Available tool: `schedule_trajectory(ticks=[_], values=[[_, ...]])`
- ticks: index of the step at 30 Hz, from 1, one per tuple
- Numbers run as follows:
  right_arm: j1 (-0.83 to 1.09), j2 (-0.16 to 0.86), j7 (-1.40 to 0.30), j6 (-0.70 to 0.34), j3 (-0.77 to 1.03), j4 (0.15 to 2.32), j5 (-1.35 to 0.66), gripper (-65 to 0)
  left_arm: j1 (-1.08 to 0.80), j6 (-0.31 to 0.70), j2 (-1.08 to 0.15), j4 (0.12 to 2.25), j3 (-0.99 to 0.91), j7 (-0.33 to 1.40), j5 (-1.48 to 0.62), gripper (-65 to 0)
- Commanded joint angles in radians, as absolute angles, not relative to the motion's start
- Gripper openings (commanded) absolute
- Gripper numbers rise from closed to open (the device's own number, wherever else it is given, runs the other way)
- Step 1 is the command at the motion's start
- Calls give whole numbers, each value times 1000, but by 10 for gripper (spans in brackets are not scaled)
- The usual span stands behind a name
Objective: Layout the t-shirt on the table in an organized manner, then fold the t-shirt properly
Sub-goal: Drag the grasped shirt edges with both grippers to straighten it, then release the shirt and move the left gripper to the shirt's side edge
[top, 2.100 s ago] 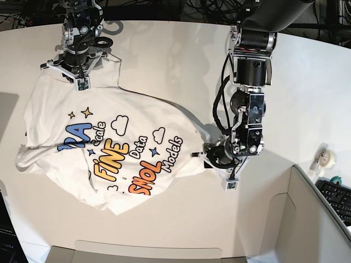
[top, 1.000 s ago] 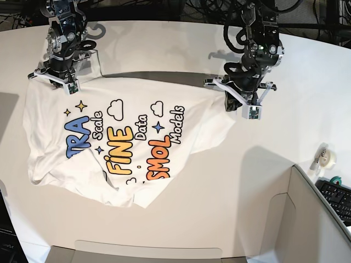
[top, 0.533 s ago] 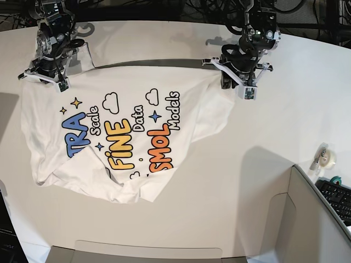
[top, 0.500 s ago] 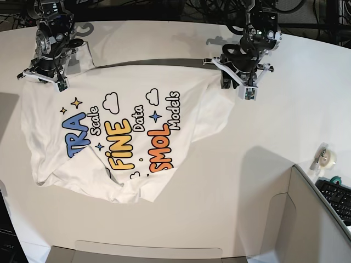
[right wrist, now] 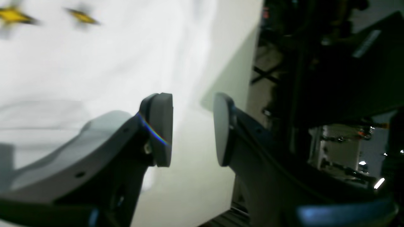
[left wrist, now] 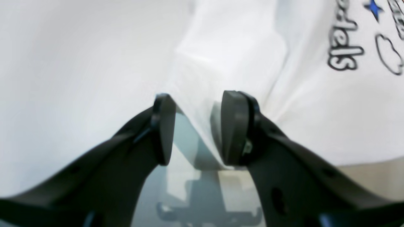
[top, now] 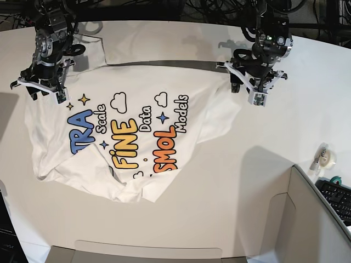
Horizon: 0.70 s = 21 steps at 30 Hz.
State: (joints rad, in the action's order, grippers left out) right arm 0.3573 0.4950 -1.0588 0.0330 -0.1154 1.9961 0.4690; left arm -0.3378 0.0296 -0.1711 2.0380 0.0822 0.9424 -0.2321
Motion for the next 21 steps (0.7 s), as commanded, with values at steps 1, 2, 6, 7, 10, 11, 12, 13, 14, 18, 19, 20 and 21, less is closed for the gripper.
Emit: schedule_trajectory(ticks=[1, 2, 6, 7, 10, 11, 12, 13, 14, 18, 19, 20, 21], values=[[355, 493, -1052, 41, -105, 2012, 506, -431, -335, 33, -186, 2058, 85, 932, -236, -423], [355, 475, -1052, 41, -105, 2012, 519, -431, -335, 33, -196, 2058, 85, 946, -234, -422], [354, 426, -1050, 41, -105, 2012, 550, -431, -312, 33, -262, 2060, 137, 1040, -236, -388], [352, 418, -1049, 41, -105, 2012, 550, -431, -308, 33, -282, 2061, 162, 1043, -236, -388], [332, 394, -1049, 41, -107, 2012, 550, -431, -305, 33, -314, 2061, 225, 1049, -236, -389], [329, 384, -1049, 41, -107, 2012, 550, -431, -305, 33, -315, 2061, 242, 1049, -234, -389], [318, 371, -1049, 41, -107, 2012, 550, -431, -305, 33, -326, 2061, 252, 1049, -231, -390], [309, 354, -1049, 41, -107, 2012, 550, -431, -305, 33, -344, 2068, 262, 1049, -231, -390], [305, 338, -1049, 41, -108, 2011, 550, -431, -305, 31, -358, 2072, 269, 1049, -229, -394], [283, 268, -1047, 41, -116, 2009, 550, -431, -298, 30, -404, 2074, 268, 1050, -228, -426], [282, 249, -1046, 41, -116, 2009, 550, -431, -298, 30, -420, 2074, 268, 1050, -228, -429], [272, 228, -1046, 41, -117, 2009, 550, -431, -298, 30, -438, 2074, 266, 1053, -228, -430], [266, 208, -1046, 41, -117, 2008, 550, -431, -298, 30, -450, 2074, 266, 1069, -228, -430]])
